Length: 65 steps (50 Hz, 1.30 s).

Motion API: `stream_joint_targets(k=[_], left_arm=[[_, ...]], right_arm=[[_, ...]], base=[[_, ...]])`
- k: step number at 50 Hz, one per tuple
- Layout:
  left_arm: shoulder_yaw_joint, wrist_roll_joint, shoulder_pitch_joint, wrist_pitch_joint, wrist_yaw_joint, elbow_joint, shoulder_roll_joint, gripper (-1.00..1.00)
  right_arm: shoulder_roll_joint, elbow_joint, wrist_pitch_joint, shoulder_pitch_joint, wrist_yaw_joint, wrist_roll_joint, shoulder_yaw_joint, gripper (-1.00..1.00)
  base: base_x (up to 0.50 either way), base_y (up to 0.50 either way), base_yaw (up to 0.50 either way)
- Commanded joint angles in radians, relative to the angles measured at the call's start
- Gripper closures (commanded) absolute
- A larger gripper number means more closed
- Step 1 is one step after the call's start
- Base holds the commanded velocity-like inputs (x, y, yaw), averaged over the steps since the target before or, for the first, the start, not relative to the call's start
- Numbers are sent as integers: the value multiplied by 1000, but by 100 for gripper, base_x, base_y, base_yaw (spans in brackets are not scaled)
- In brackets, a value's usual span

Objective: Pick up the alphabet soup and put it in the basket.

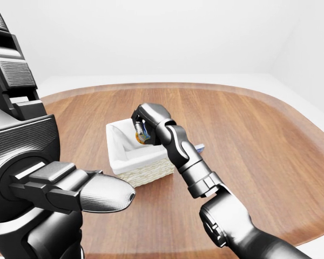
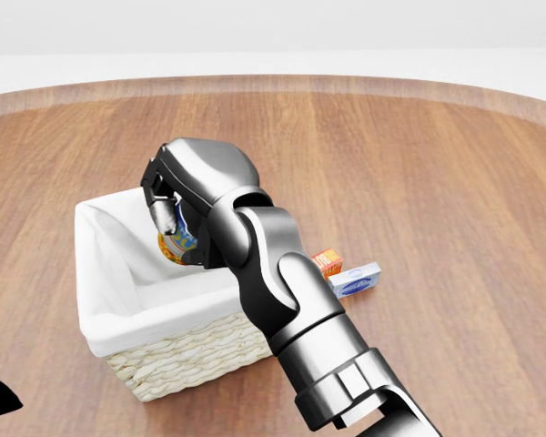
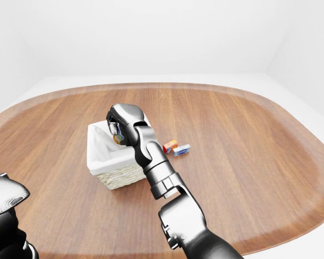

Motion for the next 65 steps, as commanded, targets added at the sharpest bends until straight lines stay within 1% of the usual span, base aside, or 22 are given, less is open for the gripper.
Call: stream_joint_targets(k=[1,3,8,9,10,12,13,16,21,29,35,36,40,44,55,57,65], left_arm=[[-1,6,1,0,-5,0,-3,-100],[-1,7,1,0,-5,0,-3,-100],[-1,8,1,0,-6,0,-4,-100],[-3,14,7,0,-12,0,-4,-100],[-1,16,7,0,-14,0,-6,-100],[4,19,4,0,-19,0,-11,-100],[4,18,4,0,-21,0,-14,-100],[-4,32,-1,0,-27,0,-21,-100],[-1,28,2,0,-25,0,-20,-100],[-5,21,4,0,-17,0,-13,-100],[-20,48,8,0,-31,0,-21,-100],[-20,48,7,0,-31,0,-24,-100],[-19,49,7,0,-33,0,-23,-100],[-22,33,3,0,-20,0,-12,-100],[-25,45,5,0,-30,0,-23,-100],[-38,49,4,0,-25,0,-21,-100],[-32,41,5,0,-24,0,-21,-100]], right_arm=[[1,-4,0,-7,-22,-3,-2,98],[1,-4,0,-7,-22,-3,-2,99],[1,-4,0,-7,-22,-3,-2,94],[12,60,0,-39,-41,17,-12,95],[9,108,0,-62,-61,11,-7,94],[20,146,0,-79,-79,35,-14,95],[21,177,0,-87,-105,32,-9,94],[22,226,0,-105,-126,36,-9,95],[14,425,0,-195,-207,70,-30,95],[11,529,0,-225,-261,87,-32,95],[18,561,0,-242,-281,93,-38,95],[19,570,-3,-249,-282,90,-34,95],[25,598,0,-285,-291,95,-43,95],[45,611,0,-316,-279,92,-41,95],[96,630,0,-398,-265,76,-43,94],[103,631,0,-418,-257,79,-47,95],[113,641,0,-414,-264,62,-44,95]], base=[[0,0,0],[0,0,0],[0,0,0],[0,0,0],[0,0,0],[0,0,0],[0,0,0],[0,0,0],[0,0,0],[0,0,0],[0,0,0],[0,0,0],[0,0,0],[0,0,0],[0,0,0],[0,0,0],[0,0,0]])
